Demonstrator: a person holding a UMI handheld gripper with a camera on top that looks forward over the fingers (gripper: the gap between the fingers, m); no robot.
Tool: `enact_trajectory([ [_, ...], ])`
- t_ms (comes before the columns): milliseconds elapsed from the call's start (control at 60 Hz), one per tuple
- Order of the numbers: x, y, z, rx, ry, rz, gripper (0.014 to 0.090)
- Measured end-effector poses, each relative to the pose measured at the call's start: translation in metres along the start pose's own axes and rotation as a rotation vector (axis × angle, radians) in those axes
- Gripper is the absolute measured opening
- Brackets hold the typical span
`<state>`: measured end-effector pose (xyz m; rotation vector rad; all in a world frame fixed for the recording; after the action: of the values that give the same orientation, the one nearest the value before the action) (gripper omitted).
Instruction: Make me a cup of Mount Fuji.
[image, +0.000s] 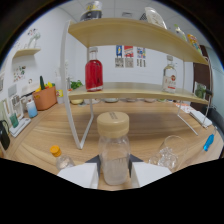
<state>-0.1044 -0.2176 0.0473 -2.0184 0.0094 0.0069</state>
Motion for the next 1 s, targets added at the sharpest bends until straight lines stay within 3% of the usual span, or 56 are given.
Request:
enact_trajectory([
  [117, 0.000, 0.002, -0.006, -0.034, -0.019, 0.025, 0.0558],
  [233, -0.001, -0.003, -0.020, -0.061, -0.046, 0.040, 0.0797],
  [283, 0.002, -0.009, -0.029, -0.058, -0.050, 0.044, 0.0860],
  [717, 0.087, -0.061, -0.116, -0.060, 0.016, 0.010, 0.0858],
  [833, 0.105, -0.115, -0.134, -0.011, 0.028, 0.018, 0.0856],
  [1000, 0.117, -0.226, -0.143, 0.134, 0.033, 0.027, 0.0859],
])
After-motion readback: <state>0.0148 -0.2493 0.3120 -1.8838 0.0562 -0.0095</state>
